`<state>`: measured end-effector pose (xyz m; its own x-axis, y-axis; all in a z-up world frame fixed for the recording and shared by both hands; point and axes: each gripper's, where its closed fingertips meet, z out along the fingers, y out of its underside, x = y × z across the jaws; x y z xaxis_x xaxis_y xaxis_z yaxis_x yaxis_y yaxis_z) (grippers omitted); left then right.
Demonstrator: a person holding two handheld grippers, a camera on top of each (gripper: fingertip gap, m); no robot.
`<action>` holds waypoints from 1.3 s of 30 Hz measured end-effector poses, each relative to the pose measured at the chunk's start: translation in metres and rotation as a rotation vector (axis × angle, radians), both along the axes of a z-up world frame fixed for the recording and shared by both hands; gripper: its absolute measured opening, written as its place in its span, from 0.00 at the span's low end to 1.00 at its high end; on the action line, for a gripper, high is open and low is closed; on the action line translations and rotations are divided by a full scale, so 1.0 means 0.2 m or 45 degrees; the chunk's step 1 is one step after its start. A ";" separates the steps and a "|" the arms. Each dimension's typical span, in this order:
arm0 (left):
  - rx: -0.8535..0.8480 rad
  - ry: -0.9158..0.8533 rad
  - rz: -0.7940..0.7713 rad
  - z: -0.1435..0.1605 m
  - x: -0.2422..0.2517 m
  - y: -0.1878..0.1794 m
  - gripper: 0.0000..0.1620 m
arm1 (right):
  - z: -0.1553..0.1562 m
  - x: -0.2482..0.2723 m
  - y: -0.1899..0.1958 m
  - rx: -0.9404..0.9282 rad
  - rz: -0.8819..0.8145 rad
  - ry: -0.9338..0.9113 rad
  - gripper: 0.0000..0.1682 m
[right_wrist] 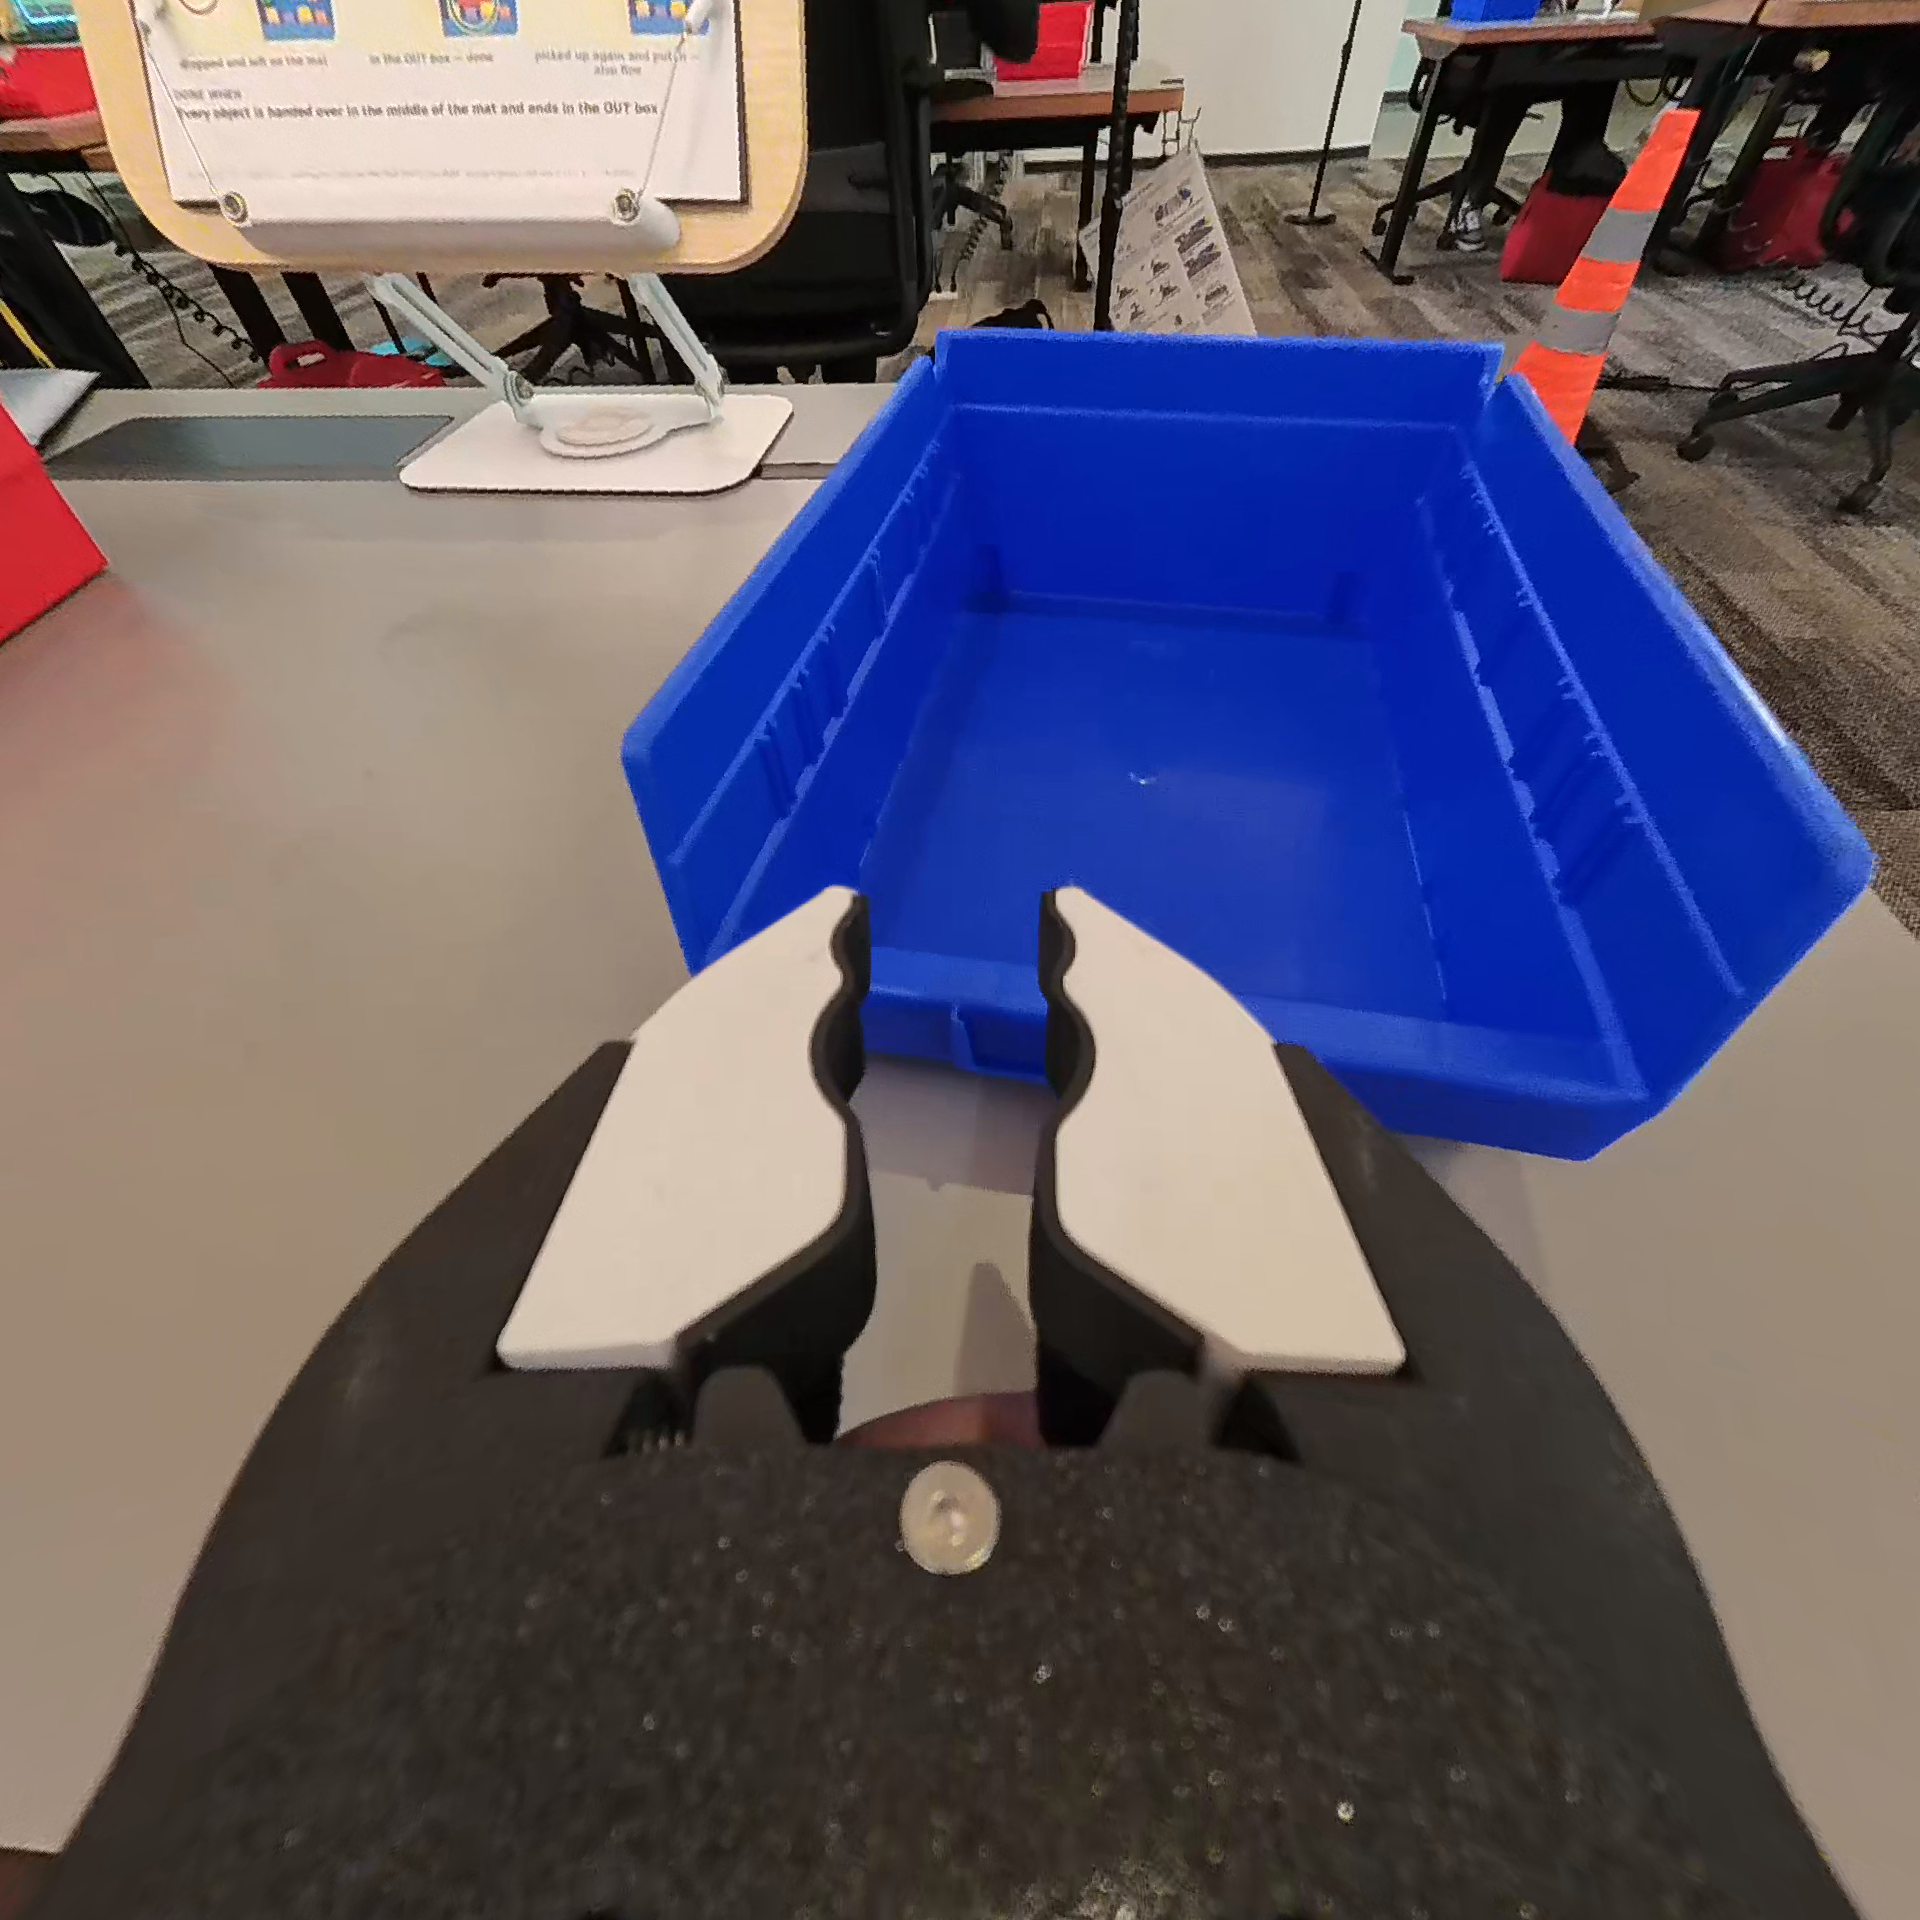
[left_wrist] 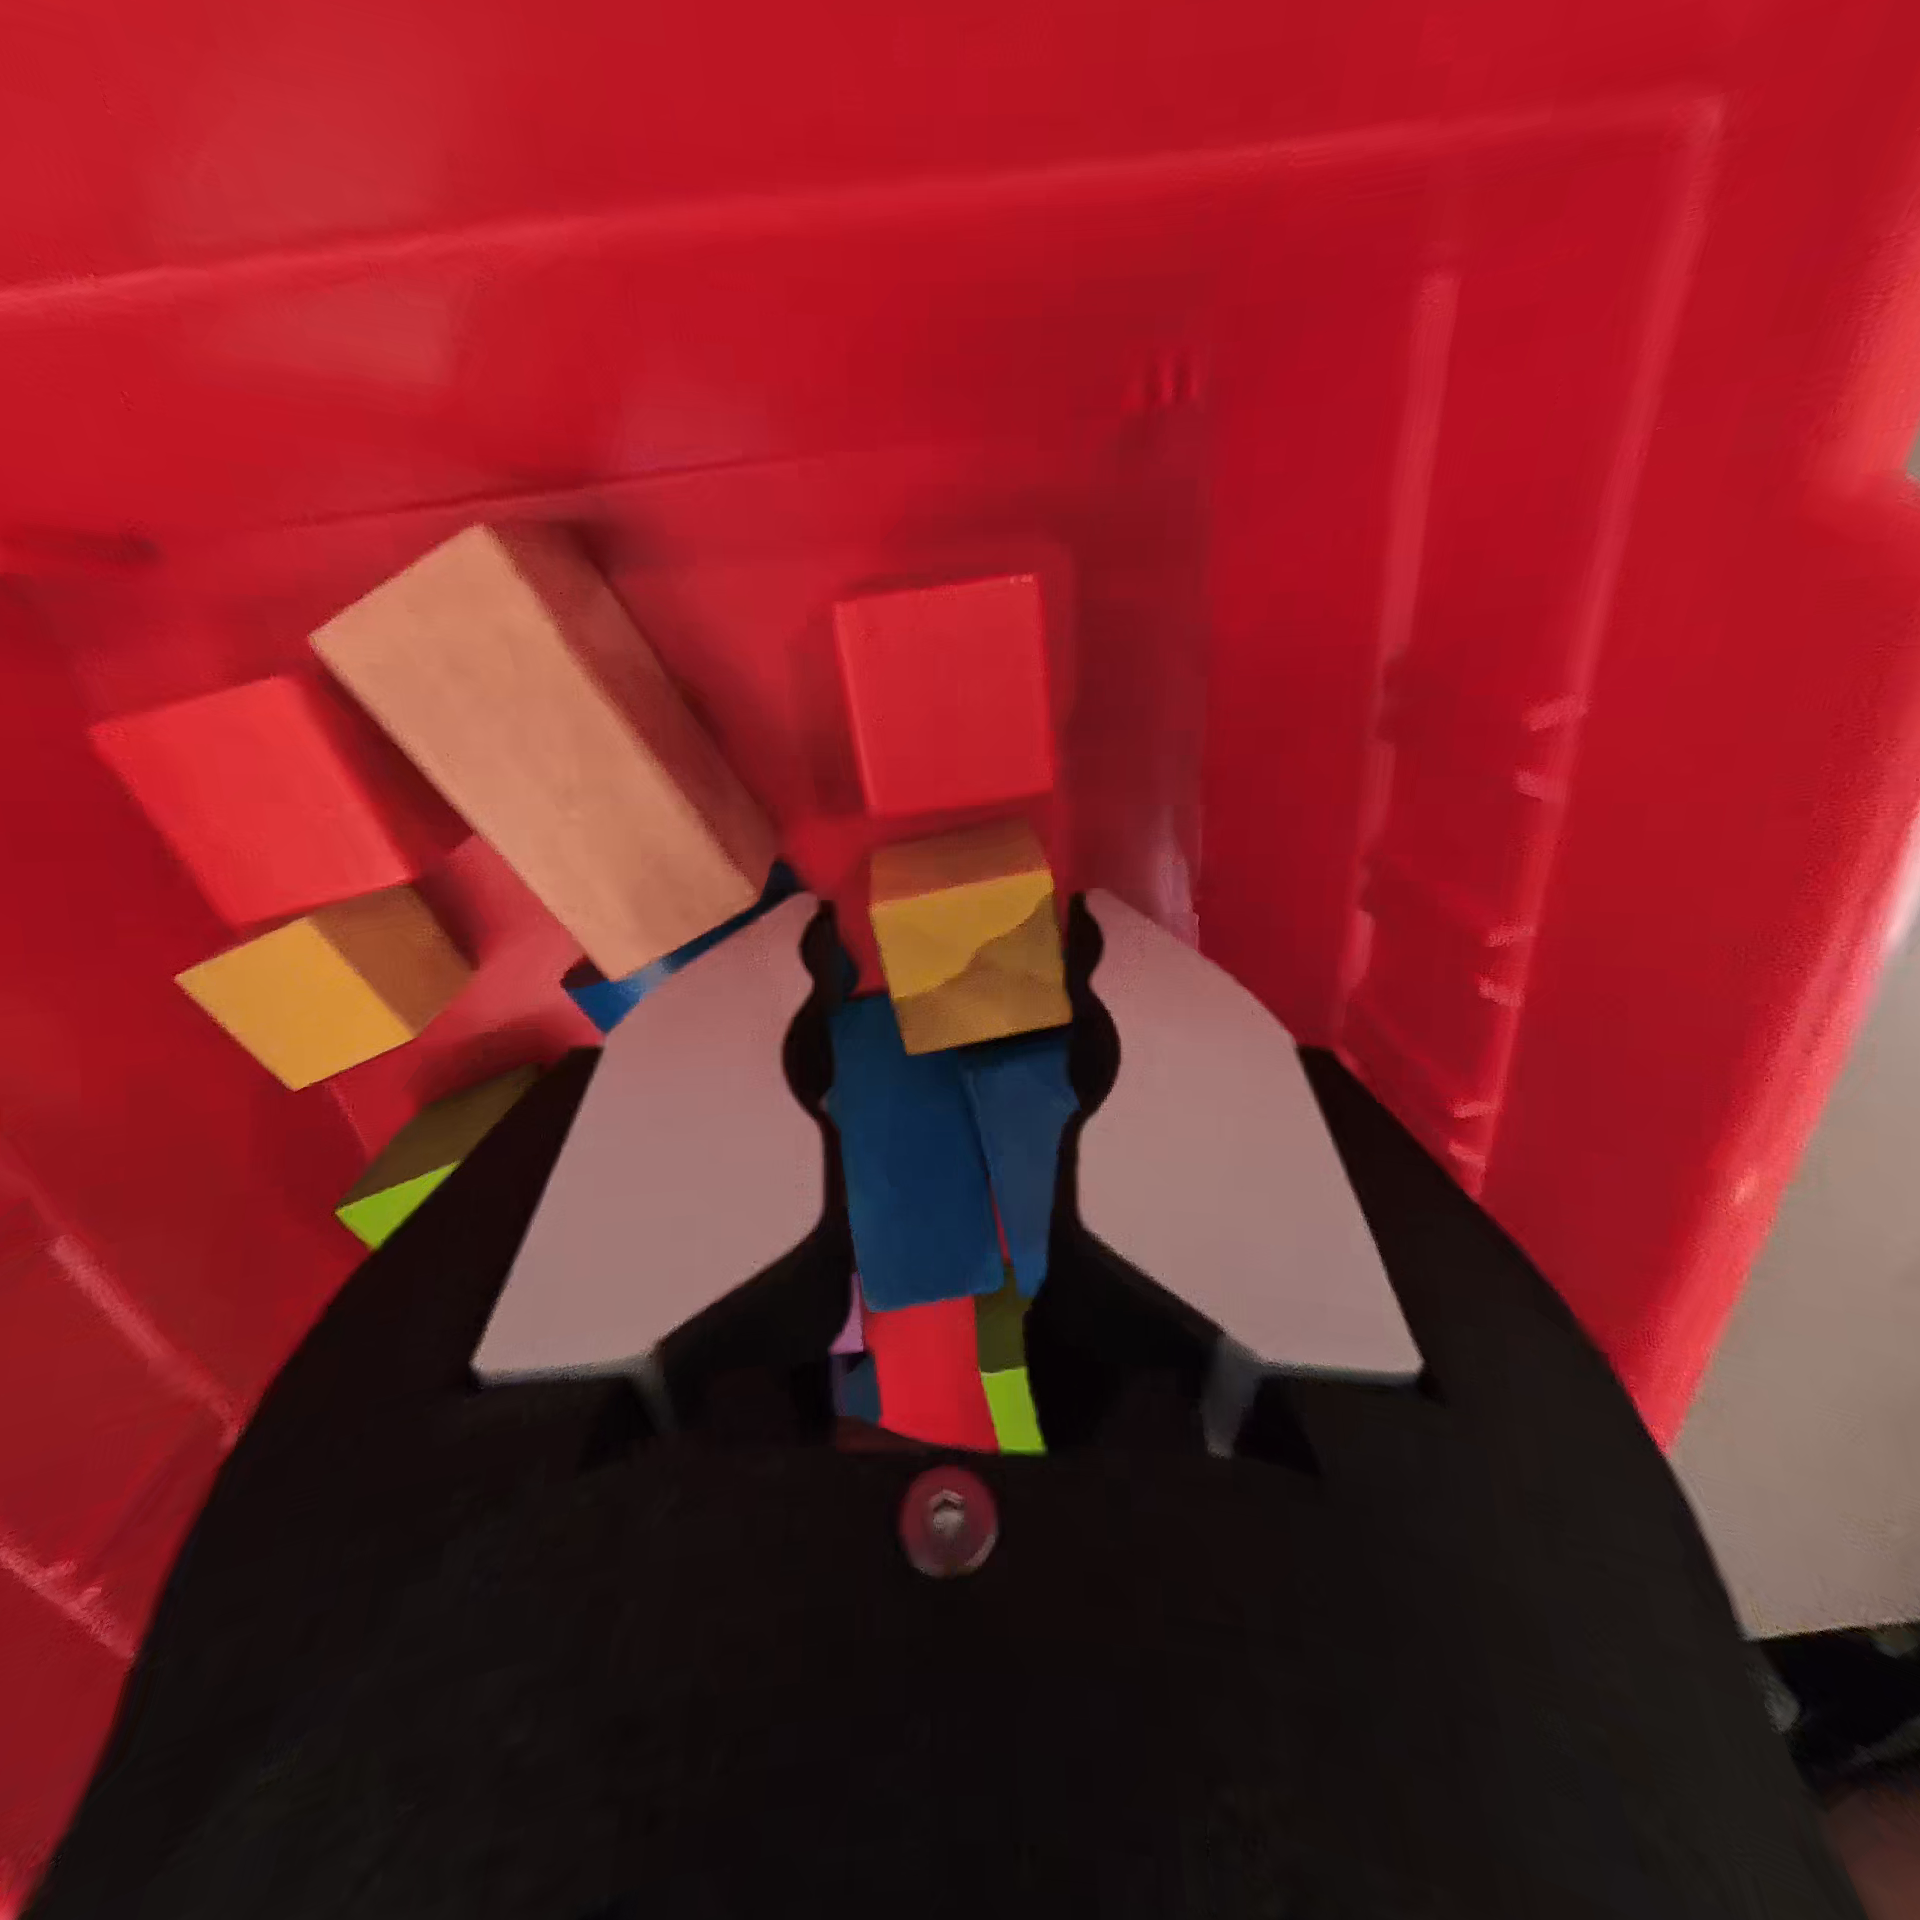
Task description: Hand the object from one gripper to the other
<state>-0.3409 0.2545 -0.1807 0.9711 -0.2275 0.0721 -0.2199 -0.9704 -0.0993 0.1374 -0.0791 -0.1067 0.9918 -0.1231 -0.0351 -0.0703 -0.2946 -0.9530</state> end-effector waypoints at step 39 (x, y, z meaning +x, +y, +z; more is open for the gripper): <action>0.406 -1.687 -0.796 0.83 0.95 -1.10 0.24 | 0.41 -1.44 0.56 -0.070 1.513 1.114 0.20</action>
